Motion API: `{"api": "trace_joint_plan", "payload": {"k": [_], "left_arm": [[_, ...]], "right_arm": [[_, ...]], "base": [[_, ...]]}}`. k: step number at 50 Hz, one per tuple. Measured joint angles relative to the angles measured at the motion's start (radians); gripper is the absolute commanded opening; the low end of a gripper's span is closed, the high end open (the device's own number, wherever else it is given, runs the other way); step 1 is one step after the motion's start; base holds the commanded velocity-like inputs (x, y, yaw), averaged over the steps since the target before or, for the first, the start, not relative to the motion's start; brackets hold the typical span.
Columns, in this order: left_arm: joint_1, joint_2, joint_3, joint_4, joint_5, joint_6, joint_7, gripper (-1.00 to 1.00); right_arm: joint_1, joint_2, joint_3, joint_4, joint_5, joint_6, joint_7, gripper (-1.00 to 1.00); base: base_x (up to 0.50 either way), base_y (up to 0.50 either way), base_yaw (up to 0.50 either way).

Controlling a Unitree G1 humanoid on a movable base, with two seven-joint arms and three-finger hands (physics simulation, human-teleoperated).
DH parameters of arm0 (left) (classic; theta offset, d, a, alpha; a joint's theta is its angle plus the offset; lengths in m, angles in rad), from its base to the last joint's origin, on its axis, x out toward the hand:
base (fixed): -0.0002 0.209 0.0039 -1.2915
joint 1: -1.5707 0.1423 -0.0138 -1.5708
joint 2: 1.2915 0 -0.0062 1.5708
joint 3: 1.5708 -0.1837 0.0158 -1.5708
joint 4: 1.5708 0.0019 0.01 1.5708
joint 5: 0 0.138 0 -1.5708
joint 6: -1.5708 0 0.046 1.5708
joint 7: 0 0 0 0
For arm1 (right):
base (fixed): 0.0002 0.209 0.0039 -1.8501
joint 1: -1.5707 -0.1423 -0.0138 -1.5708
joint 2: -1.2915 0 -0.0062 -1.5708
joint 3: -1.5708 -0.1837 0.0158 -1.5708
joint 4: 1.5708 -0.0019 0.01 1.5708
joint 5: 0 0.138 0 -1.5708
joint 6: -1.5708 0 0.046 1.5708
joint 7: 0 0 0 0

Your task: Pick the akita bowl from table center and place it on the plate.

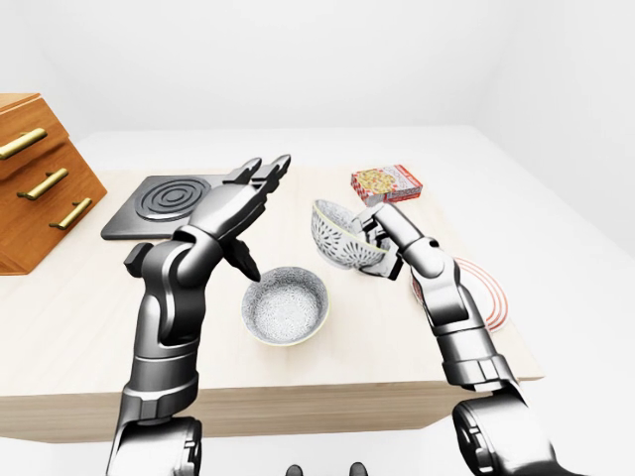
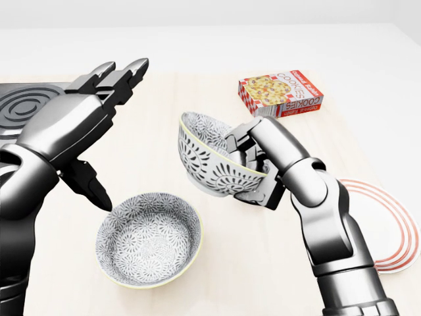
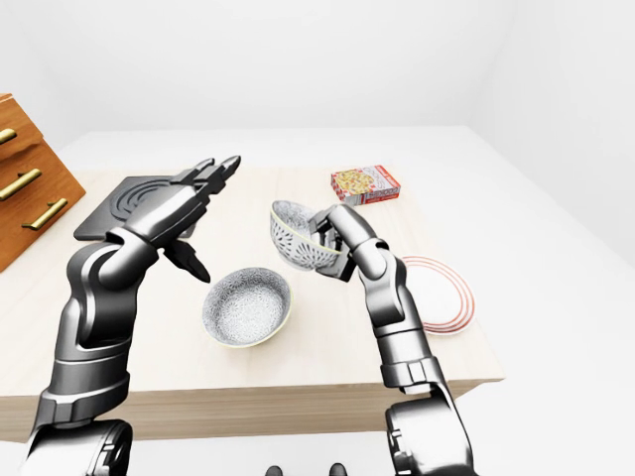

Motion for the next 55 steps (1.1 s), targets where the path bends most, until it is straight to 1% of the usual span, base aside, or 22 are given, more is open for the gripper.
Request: {"api": "trace_joint_plan", "payload": {"k": [4, 16, 24, 34, 41, 48, 55], "left_arm": [[0.008, 0.000, 0.003, 0.005, -0.005, 0.006, 0.014, 1.00], [0.050, -0.006, 0.008, -0.024, -0.019, 0.034, 0.032, 1.00], [0.071, -0.011, 0.008, -0.039, -0.022, 0.045, 0.036, 1.00], [0.085, -0.014, 0.007, -0.046, -0.024, 0.050, 0.038, 1.00], [0.094, -0.015, 0.008, -0.049, -0.026, 0.048, 0.039, 1.00], [0.101, -0.019, 0.006, -0.047, -0.025, 0.047, 0.044, 1.00], [0.105, -0.021, 0.004, -0.043, -0.024, 0.046, 0.048, 1.00]], "right_arm": [[0.026, -0.029, -0.014, -0.038, -0.029, 0.000, 0.021, -1.00], [0.106, -0.119, -0.070, -0.138, -0.146, 0.000, 0.068, -1.00], [0.159, -0.166, -0.112, -0.191, -0.213, 0.000, 0.086, -1.00], [0.217, -0.213, -0.165, -0.233, -0.263, 0.000, 0.091, -1.00], [0.264, -0.240, -0.200, -0.246, -0.283, -0.002, 0.080, -1.00], [0.290, -0.263, -0.222, -0.240, -0.320, -0.014, 0.055, -1.00], [0.295, -0.286, -0.232, -0.207, -0.369, -0.037, 0.017, -1.00]], "base": [[0.00, 0.00, 0.00], [0.00, 0.00, 0.00], [0.00, 0.00, 0.00], [0.00, 0.00, 0.00], [0.00, 0.00, 0.00], [0.00, 0.00, 0.00], [0.00, 0.00, 0.00]]}}
